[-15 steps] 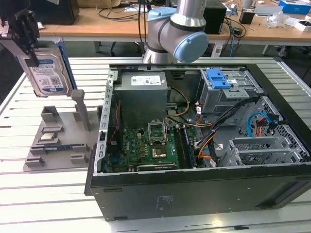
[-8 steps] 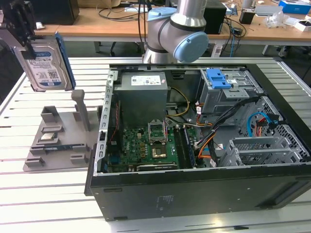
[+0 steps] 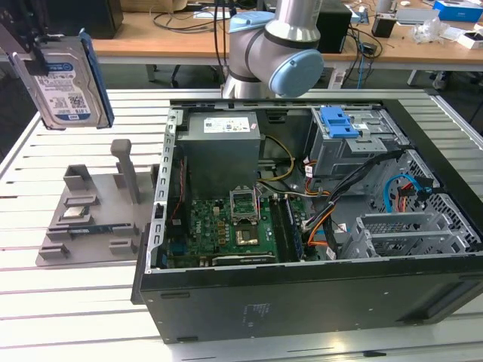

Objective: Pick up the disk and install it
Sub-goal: 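Pick up the disk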

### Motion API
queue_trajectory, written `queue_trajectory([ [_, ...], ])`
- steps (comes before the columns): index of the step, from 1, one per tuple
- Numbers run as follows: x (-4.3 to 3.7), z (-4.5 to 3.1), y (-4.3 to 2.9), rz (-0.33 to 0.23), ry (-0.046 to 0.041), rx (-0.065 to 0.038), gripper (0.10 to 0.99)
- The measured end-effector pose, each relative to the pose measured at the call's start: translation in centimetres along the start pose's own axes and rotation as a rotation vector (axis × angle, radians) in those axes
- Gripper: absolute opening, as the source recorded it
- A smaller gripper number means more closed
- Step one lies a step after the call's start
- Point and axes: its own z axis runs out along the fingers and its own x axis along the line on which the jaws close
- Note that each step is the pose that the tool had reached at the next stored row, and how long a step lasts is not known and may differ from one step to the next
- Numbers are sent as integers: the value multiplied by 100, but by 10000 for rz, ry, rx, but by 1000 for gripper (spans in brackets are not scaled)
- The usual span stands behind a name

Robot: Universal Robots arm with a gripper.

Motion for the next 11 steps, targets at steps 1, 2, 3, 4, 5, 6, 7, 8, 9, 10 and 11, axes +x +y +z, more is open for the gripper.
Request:
queue_trajectory([
  [1,-2,-27,0,0,0,0,365],
  [2,-3,-58,1,0,0,0,365],
  [3,-5,-96,1,0,0,0,365],
  [4,-7,-123,2,0,0,0,365],
  [5,-8,-152,2,0,0,0,365],
  [6,-11,-182,3,1,0,1,365],
  [7,-13,-219,3,0,0,0,365],
  [8,-15,-252,4,1,0,0,365],
  [9,-17,-283,4,1,0,0,365],
  [10,-19,-318,5,0,0,1,365],
  [11,-22,-367,5,0,0,1,365],
])
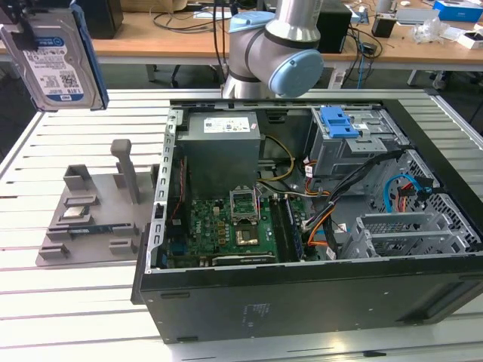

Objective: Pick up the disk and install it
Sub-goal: 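Pick up the disk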

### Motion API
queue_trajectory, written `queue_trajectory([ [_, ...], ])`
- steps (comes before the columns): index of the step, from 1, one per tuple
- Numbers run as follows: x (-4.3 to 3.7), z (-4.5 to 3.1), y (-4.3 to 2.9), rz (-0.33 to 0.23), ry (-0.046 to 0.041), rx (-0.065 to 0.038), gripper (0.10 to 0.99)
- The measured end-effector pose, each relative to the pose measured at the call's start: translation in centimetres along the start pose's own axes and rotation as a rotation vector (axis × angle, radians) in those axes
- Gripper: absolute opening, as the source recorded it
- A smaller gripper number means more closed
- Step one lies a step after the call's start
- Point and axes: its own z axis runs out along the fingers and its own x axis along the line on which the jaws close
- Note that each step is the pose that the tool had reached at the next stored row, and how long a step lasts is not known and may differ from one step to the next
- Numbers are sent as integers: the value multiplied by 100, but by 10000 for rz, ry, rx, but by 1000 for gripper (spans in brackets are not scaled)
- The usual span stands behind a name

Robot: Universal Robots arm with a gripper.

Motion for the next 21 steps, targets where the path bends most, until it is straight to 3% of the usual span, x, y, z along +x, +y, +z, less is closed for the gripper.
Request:
queue_trajectory([
  [6,-16,-262,4,0,0,0,365],
  [9,-19,-334,4,0,0,-1,365],
  [17,-19,-347,-11,0,1,-2,365],
  [21,-17,-347,-125,0,0,0,365],
])
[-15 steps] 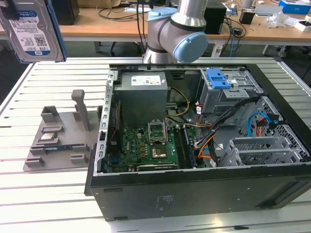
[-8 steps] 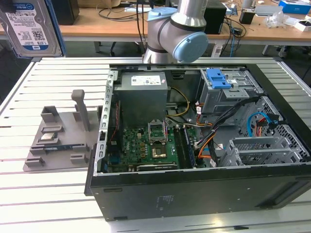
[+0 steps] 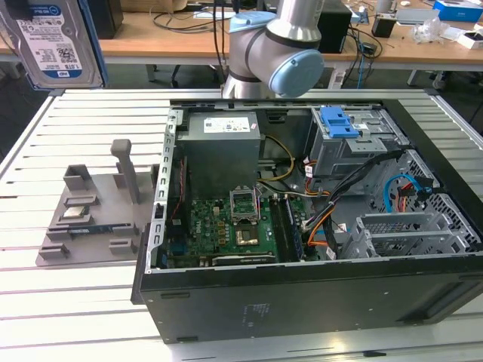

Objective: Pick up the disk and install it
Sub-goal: 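Pick up the disk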

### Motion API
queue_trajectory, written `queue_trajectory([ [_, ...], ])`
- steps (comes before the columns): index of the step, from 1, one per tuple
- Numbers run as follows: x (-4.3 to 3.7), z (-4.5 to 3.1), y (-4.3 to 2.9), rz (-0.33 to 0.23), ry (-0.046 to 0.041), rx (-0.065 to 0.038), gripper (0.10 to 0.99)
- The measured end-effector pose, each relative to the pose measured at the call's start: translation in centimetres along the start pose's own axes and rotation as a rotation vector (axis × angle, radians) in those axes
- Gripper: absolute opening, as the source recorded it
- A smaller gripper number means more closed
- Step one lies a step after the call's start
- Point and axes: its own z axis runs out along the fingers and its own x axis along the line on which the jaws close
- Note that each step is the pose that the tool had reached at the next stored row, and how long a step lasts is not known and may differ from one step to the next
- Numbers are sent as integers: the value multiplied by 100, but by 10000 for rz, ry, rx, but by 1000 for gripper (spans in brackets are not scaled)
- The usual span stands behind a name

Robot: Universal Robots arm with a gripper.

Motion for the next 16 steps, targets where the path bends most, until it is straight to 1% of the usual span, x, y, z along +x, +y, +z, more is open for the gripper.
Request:
queue_trajectory([
  [2,2,-3,-107,1,1,-2,365],
  [5,3,-3,-218,0,0,0,365],
  [7,5,-5,-317,-1,1,-1,365],
  [10,5,-7,-423,1,2,-1,365],
  [12,6,-8,-508,0,2,-2,365],
  [14,7,-10,-663,1,4,-1,365],
  [16,7,-12,-744,1,6,-3,365],
])
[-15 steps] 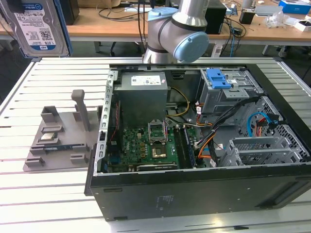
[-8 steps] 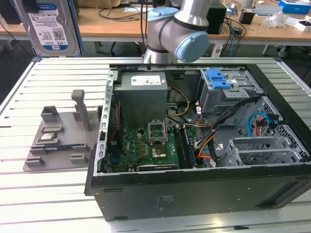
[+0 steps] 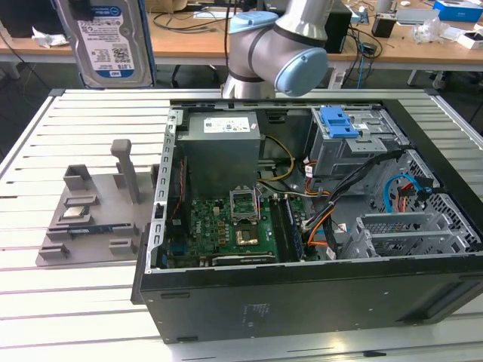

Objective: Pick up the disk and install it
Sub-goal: 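Pick up the disk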

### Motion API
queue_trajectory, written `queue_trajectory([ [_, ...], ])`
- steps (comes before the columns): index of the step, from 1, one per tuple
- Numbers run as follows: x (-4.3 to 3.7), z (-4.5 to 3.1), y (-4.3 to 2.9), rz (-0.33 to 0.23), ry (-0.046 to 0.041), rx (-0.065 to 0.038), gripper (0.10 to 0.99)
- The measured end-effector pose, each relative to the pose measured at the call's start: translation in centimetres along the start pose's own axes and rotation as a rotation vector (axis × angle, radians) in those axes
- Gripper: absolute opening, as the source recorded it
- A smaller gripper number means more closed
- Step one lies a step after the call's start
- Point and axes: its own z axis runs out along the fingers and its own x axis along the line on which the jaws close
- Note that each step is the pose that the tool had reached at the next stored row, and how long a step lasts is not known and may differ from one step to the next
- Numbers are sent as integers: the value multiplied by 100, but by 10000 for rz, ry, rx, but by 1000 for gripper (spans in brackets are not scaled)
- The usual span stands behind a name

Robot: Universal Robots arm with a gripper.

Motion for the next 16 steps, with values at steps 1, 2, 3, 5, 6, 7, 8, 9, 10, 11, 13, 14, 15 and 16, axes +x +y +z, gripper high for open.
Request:
queue_trajectory([
  [1,0,-1,-61,-2,0,0,365],
  [2,0,-1,-99,-2,1,0,365],
  [3,0,-1,-142,-1,1,1,365],
  [5,0,-3,-211,0,1,1,365],
  [6,0,-4,-271,-1,2,0,365],
  [7,0,-5,-306,-2,3,0,365],
  [8,0,-5,-356,-1,3,0,365],
  [9,-1,-6,-391,0,3,0,365],
  [10,-1,-6,-428,1,3,0,365],
  [11,-1,-7,-462,-1,4,0,365],
  [13,-1,-8,-538,-2,5,0,365],
  [14,-1,-9,-584,-1,6,0,365],
  [15,-1,-9,-619,1,6,-1,365],
  [16,-1,-10,-658,-1,7,-1,365],
])
